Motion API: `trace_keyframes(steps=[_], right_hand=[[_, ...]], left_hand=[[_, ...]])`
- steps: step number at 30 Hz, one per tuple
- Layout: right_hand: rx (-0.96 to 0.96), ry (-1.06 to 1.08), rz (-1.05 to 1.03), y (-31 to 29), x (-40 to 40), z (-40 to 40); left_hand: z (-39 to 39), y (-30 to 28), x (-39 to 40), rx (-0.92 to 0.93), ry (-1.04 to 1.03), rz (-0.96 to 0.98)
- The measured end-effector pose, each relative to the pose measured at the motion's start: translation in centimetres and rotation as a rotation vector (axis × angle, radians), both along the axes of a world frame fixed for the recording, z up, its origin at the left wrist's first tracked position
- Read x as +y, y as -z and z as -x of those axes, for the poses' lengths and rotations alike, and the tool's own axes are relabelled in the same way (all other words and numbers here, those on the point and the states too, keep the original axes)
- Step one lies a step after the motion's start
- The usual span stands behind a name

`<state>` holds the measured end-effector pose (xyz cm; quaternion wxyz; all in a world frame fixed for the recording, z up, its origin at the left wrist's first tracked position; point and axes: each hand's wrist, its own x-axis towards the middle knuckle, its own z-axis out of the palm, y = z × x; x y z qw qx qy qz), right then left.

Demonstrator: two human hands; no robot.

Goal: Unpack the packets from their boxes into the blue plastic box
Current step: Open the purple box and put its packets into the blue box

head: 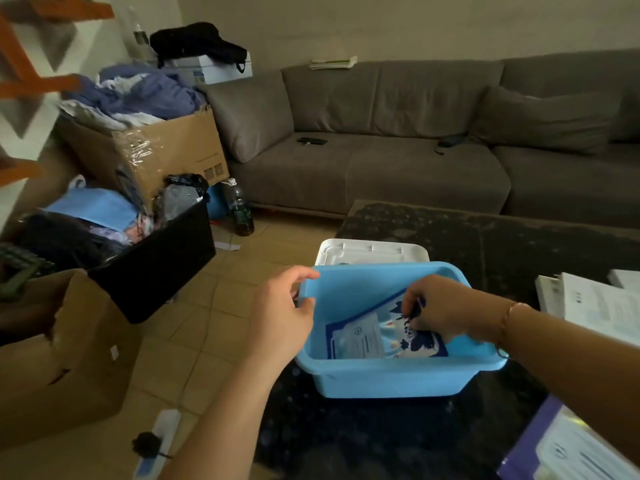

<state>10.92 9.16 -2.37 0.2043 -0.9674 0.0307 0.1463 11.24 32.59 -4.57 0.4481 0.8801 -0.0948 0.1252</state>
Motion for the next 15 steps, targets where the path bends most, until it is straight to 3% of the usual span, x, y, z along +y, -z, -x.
trace_keyframes(steps=[8,11,15], right_hand=[[0.229,-0.206,0.318,1.1,0.6,0.6],[0.042,-0.199,0.400,0.6,0.8,1.0],[-0.511,-0.003,0.149,-1.0,-0.8,4.5]], left_hand=[[-0.3,0.1,0.4,0.001,0.041,-0.042],[-0.4,-0.1,0.5,0.004,0.045,-0.082],[-0.5,-0.2,1.0,0.018,0.030,-0.100]])
